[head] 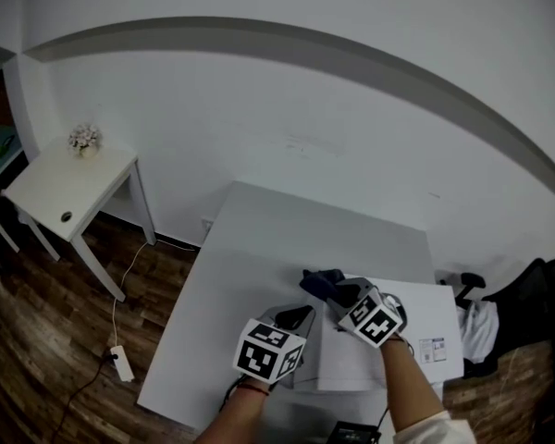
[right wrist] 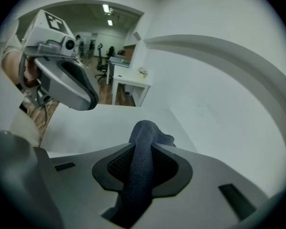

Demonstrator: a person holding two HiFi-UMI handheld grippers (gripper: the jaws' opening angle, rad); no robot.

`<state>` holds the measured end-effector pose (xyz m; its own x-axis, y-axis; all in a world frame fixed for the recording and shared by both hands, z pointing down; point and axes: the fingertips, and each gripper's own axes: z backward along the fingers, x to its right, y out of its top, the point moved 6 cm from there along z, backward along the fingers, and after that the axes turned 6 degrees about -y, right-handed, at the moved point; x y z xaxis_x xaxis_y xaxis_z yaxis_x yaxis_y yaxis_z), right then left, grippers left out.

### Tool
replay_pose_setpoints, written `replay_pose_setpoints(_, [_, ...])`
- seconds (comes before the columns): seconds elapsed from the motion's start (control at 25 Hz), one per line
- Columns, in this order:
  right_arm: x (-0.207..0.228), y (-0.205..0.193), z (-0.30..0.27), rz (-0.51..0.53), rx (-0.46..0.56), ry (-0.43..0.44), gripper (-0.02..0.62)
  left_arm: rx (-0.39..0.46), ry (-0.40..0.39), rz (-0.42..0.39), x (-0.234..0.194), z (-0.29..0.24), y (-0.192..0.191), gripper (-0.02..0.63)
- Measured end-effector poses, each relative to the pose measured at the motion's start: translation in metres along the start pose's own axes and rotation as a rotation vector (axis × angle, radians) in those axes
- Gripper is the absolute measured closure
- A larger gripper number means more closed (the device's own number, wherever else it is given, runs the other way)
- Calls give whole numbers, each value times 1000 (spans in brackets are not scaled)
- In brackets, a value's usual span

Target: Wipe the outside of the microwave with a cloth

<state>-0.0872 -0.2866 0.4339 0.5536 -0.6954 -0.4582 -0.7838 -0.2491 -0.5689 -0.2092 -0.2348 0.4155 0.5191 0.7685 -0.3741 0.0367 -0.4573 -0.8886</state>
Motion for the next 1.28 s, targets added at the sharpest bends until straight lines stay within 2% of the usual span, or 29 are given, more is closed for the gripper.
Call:
replay_pose_setpoints(0.08, [-2,4,0,83,9,69,494,1,5,-17,-5,2,-3,601])
replay_pose_setpoints(0.16, [-3,5,0,94,25,108,494,4,22,-45,-13,3,-4,601])
replay_pose_setpoints(0.24, [-2,5,1,42,61,124,494,0,49,-81,-24,0,-3,601])
replay_pose_setpoints(0.36, [1,11,8,-79,153,146,401,-43,76,-167,-38,-11,2,600])
replay_pose_setpoints(0.48, [7,11,24,-109,181,135,379,-77,83,-198,-48,-26,7,600])
replay_pose_setpoints(0.56, [12,4,37,-103,168,121,377,-70,75,-138,-52,-35,11,588])
replay_pose_setpoints(0.64, [12,-5,46,-93,150,117,377,-48,48,-28,-54,-44,12,471])
replay_pose_setpoints(0.68, [11,-9,48,-85,138,118,377,-38,38,29,-55,-48,12,438])
replay_pose_setpoints(0.76, [6,-19,47,-60,101,121,377,-26,34,118,-59,-57,11,426])
replay_pose_setpoints(0.84, [4,-28,44,-35,69,121,379,-30,27,170,-63,-67,10,425])
replay_pose_setpoints(0.92, [3,-32,42,-17,55,115,383,-45,3,195,-65,-77,8,425])
replay_pose_setpoints(1.0, [4,-33,40,-8,52,115,428,-64,-24,185,-65,-83,6,426])
replay_pose_setpoints(1.16, [12,-37,39,-13,44,115,468,-70,-100,181,-58,-91,1,519])
replay_pose_setpoints(1.28, [22,-35,35,-15,43,82,477,-90,-89,189,-60,-87,0,543])
